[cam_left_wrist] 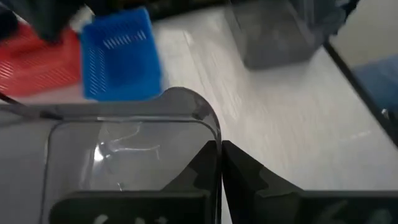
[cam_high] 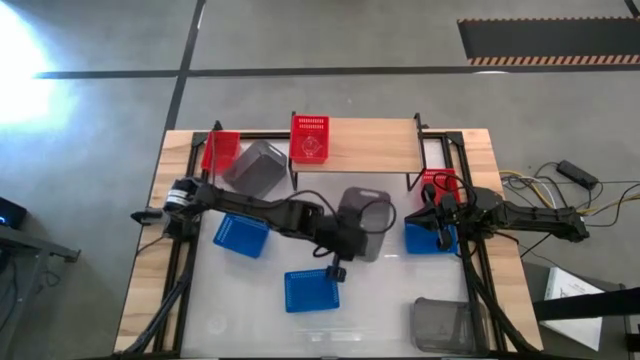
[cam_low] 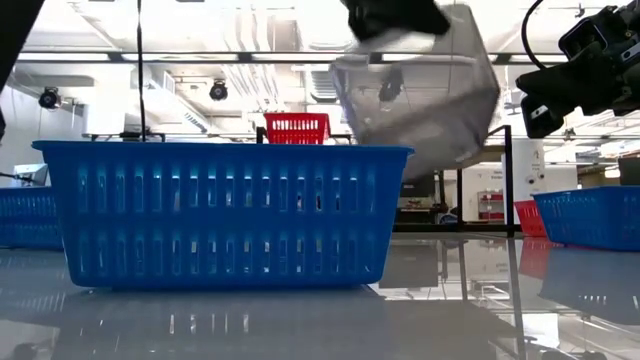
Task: Stack baskets on shelf by color
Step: Put the bottom left black bin on the shelf
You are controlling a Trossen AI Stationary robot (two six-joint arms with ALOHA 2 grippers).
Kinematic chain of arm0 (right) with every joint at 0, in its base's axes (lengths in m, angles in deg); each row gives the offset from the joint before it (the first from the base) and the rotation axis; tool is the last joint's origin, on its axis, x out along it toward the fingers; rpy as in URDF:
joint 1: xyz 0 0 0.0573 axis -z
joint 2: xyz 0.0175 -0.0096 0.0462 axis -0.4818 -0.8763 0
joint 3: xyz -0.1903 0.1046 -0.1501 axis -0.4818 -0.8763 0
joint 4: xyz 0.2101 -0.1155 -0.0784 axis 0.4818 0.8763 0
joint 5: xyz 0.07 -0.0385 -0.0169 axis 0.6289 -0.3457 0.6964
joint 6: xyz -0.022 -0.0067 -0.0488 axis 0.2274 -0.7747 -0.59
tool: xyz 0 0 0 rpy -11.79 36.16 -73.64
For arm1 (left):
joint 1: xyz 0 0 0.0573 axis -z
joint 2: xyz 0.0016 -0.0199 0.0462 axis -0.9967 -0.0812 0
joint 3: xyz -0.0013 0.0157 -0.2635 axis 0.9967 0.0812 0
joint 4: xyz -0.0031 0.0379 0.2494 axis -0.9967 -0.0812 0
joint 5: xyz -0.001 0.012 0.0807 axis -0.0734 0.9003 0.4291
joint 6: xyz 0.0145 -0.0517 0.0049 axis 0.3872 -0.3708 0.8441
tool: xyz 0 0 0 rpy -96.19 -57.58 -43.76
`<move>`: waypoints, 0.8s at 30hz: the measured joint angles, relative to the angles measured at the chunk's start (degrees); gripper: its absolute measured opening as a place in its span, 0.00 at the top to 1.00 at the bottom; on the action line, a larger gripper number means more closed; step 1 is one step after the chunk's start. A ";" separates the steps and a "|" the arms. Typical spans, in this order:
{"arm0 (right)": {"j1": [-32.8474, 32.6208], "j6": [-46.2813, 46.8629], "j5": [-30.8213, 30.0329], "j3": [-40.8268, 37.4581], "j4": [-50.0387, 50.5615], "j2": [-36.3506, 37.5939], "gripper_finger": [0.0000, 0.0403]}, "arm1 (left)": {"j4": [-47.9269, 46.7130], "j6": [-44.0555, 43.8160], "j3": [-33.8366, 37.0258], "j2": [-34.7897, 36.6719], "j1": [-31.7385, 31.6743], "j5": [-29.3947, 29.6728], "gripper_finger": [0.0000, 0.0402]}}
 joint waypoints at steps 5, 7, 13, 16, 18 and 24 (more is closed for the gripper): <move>0.00 -0.01 0.00 -0.02 -0.01 0.00 0.98 | -6.10 0.31 -8.44 0.02 -1.99 4.50 1.00; 0.00 -0.01 0.00 -0.01 -0.01 0.00 0.98 | -6.14 1.71 -10.82 0.02 -3.44 6.70 1.00; 0.00 -0.01 0.00 0.00 -0.01 0.00 0.98 | -5.02 5.58 -14.19 -0.64 -10.56 7.21 1.00; 0.00 0.00 0.00 0.00 0.00 0.00 0.98 | -4.31 7.85 -14.15 -1.42 -14.39 7.28 1.00; 0.00 -0.01 0.01 0.00 -0.01 0.00 0.98 | -3.42 8.01 -14.15 -2.13 -16.73 7.26 1.00; 0.00 -0.01 0.00 0.00 0.00 -0.02 0.98 | -3.51 8.22 -13.98 -4.20 -20.94 7.04 1.00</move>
